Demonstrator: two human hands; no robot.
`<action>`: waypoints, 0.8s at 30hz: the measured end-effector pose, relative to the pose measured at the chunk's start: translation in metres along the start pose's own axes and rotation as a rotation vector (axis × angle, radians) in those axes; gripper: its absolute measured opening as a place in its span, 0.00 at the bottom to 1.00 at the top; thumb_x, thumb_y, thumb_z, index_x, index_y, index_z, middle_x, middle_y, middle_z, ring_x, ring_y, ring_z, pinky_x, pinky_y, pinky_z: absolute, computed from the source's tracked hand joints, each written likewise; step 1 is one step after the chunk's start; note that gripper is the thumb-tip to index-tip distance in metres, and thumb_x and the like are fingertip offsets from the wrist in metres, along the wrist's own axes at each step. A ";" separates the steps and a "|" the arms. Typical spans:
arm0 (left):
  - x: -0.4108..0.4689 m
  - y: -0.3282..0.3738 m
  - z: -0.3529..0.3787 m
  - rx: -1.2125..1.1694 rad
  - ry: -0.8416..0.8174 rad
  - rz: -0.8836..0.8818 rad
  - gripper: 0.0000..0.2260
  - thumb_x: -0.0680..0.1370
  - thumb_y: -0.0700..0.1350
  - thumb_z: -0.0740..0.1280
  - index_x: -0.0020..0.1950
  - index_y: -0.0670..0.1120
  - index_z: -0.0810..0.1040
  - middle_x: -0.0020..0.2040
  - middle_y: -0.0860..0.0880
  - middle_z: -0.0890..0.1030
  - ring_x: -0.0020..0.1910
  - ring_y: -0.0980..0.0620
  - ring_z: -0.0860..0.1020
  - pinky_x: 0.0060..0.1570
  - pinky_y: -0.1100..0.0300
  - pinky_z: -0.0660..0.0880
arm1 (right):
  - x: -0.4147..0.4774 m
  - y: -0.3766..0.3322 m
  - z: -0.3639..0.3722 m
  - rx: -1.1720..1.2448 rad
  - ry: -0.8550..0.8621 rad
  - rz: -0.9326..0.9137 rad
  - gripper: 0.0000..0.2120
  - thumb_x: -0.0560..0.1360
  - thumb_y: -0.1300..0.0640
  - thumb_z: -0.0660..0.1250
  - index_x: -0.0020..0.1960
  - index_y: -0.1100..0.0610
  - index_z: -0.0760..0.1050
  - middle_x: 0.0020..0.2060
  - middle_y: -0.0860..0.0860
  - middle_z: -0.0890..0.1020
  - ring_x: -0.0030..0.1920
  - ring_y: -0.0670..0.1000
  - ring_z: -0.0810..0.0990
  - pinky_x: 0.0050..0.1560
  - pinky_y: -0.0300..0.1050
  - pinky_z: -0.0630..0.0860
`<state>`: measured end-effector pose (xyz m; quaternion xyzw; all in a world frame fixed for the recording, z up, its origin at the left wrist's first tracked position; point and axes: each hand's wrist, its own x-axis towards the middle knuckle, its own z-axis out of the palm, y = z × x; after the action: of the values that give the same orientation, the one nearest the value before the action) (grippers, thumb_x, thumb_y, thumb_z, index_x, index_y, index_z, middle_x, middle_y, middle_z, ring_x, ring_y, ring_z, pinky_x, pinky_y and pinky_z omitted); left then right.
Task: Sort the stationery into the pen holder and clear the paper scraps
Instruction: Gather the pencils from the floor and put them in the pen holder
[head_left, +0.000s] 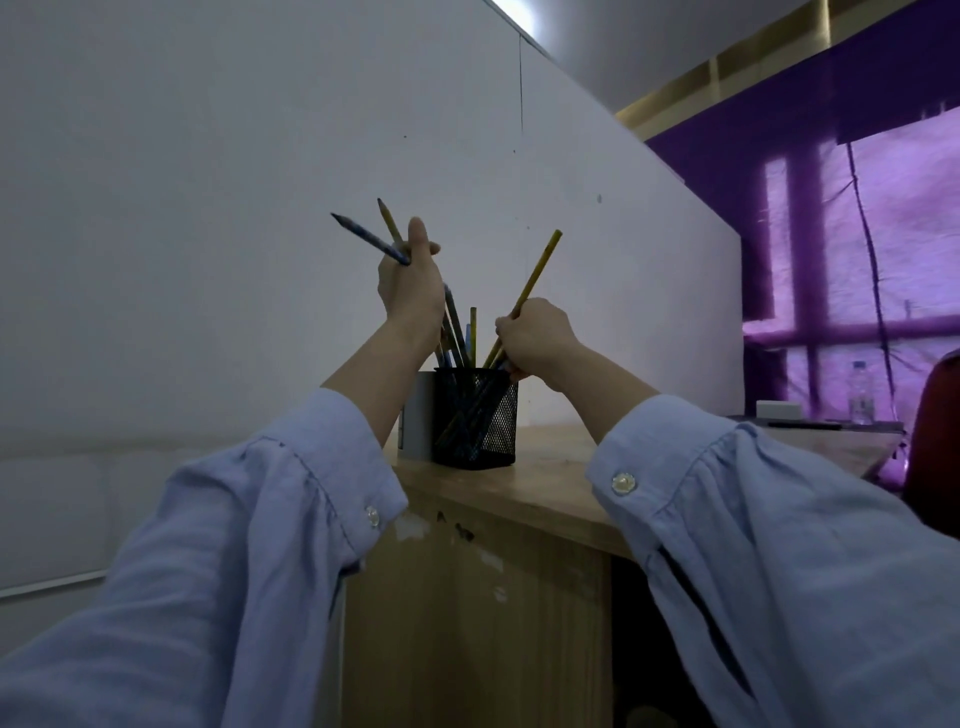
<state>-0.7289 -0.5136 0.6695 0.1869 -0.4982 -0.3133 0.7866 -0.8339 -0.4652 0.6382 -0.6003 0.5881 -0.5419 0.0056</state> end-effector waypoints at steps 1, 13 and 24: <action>-0.001 0.001 0.001 -0.011 0.011 -0.012 0.17 0.81 0.56 0.55 0.37 0.49 0.73 0.33 0.51 0.72 0.30 0.54 0.75 0.29 0.63 0.67 | 0.000 0.001 0.000 -0.023 0.019 -0.017 0.13 0.78 0.65 0.58 0.55 0.73 0.75 0.49 0.68 0.80 0.49 0.66 0.81 0.51 0.62 0.79; 0.005 -0.028 0.015 0.367 0.010 -0.034 0.15 0.80 0.47 0.54 0.55 0.46 0.79 0.60 0.47 0.76 0.58 0.47 0.73 0.59 0.54 0.71 | 0.000 -0.002 0.002 -0.152 0.104 -0.132 0.09 0.78 0.60 0.57 0.54 0.64 0.70 0.50 0.61 0.78 0.47 0.62 0.80 0.49 0.59 0.79; -0.014 -0.015 -0.001 0.300 -0.231 -0.410 0.16 0.80 0.42 0.54 0.66 0.40 0.68 0.38 0.45 0.72 0.39 0.47 0.73 0.43 0.57 0.71 | -0.004 -0.002 0.000 -0.035 0.136 -0.239 0.29 0.70 0.63 0.66 0.67 0.59 0.60 0.58 0.59 0.70 0.51 0.57 0.74 0.51 0.50 0.74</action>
<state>-0.7370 -0.5145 0.6506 0.3613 -0.5772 -0.4076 0.6084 -0.8311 -0.4616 0.6372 -0.6280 0.5210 -0.5677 -0.1093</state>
